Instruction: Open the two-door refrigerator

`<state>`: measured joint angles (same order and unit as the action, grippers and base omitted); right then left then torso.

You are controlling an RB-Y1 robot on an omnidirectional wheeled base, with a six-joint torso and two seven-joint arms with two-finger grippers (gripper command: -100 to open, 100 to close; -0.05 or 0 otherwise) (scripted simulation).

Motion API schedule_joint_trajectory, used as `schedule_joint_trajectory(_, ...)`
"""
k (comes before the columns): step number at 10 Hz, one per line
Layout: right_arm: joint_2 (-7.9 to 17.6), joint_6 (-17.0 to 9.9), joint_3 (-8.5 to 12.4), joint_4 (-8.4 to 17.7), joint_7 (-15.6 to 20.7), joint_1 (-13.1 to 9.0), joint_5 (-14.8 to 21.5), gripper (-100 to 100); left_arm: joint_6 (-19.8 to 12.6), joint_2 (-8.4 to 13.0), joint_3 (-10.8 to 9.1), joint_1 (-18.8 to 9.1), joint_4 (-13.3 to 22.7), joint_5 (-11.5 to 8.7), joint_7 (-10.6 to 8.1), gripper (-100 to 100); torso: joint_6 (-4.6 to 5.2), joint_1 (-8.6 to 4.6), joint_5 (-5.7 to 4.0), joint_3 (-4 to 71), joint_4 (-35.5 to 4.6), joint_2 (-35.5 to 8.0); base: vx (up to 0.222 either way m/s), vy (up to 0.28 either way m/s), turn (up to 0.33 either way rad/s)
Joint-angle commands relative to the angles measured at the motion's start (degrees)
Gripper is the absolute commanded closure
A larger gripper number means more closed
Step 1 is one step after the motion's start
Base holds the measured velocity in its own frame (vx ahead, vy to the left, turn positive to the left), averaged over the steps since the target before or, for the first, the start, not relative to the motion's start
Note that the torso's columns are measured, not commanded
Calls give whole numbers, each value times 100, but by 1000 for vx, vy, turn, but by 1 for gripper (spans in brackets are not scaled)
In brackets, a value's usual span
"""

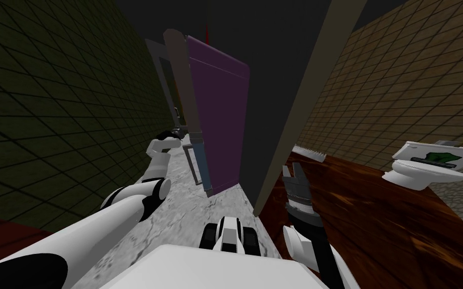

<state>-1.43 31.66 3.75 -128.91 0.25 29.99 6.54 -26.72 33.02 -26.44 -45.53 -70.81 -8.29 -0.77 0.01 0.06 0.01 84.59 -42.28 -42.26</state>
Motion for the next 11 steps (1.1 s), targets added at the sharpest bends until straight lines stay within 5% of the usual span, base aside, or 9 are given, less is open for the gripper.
schedule_joint_trajectory(1,0,0,0,0,0,0,0,0,-272,110,-75,-142,27,40,26,-100,-2,1,1,-4,-1,-6,32,-84,22)
schedule_joint_trajectory(7,0,0,0,0,0,0,0,0,-895,341,-252,-386,48,127,85,-100,-1,-5,-1,-1,0,-1,34,-94,25)
schedule_joint_trajectory(10,2,0,1,0,0,1,0,0,-904,359,-252,-388,17,122,91,-100,7,19,2,10,2,18,61,3,-7)
schedule_joint_trajectory(11,1,0,1,0,0,0,0,0,-919,368,-255,-394,15,122,96,100,7,3,2,8,6,10,6,4,5)
